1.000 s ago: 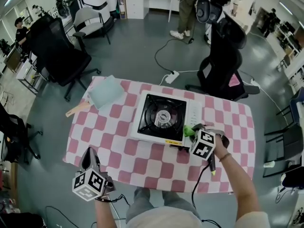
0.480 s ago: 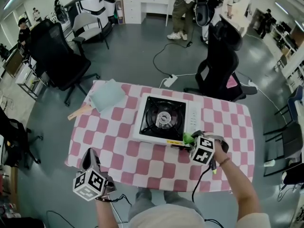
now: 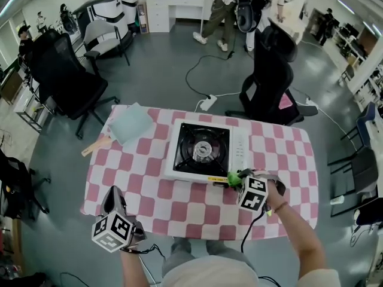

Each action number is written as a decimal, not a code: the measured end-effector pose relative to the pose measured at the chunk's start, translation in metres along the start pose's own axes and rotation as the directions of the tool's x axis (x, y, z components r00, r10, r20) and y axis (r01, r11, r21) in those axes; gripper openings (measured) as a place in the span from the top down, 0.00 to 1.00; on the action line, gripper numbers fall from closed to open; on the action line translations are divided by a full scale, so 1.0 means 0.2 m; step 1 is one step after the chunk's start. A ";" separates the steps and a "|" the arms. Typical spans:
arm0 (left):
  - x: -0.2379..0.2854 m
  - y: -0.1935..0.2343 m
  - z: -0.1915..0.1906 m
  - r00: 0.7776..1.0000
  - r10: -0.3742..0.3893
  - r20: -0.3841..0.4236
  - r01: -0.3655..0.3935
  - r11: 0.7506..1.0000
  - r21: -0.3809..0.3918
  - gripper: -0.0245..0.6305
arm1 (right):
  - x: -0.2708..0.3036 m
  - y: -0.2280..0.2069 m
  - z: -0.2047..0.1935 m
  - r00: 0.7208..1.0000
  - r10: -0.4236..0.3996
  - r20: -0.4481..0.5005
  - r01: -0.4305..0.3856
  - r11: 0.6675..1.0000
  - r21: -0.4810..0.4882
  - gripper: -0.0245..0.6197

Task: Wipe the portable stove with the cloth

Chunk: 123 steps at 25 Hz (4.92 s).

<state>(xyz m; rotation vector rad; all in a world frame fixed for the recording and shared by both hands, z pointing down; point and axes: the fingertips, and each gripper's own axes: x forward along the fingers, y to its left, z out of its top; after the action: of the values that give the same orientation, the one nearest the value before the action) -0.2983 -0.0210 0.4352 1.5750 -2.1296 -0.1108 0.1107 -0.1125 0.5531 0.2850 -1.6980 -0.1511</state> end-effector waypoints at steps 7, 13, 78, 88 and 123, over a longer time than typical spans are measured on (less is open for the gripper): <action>0.05 0.00 -0.01 0.999 -0.031 -0.017 0.031 1.000 -0.005 0.96 | 0.00 0.04 0.01 1.000 0.011 -0.026 -0.011 1.000 0.010 0.83; 0.07 0.05 0.00 0.999 -0.039 -0.024 0.039 0.999 -0.011 0.96 | 0.00 0.05 0.01 0.997 0.007 -0.083 -0.006 1.000 0.008 0.83; -0.12 1.09 0.18 0.988 0.155 -0.019 -0.156 0.976 -0.151 0.96 | 0.10 0.17 1.15 0.982 0.123 -0.143 -0.144 0.978 -0.149 0.83; -0.19 1.18 0.15 0.981 0.193 -0.025 -0.194 0.966 -0.169 0.96 | 0.12 0.17 1.27 0.983 0.136 -0.120 -0.154 0.976 -0.155 0.83; 0.32 -0.58 0.24 0.968 -0.246 -0.050 0.251 0.942 0.221 0.96 | -0.88 -0.52 -0.55 0.536 -0.828 0.167 0.121 0.271 0.955 0.83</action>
<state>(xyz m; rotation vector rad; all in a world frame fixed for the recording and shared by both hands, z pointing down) -0.2303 -0.1294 0.3740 1.9650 -1.9729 0.0688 0.2522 -0.1562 0.3738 1.8770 -2.2069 0.2074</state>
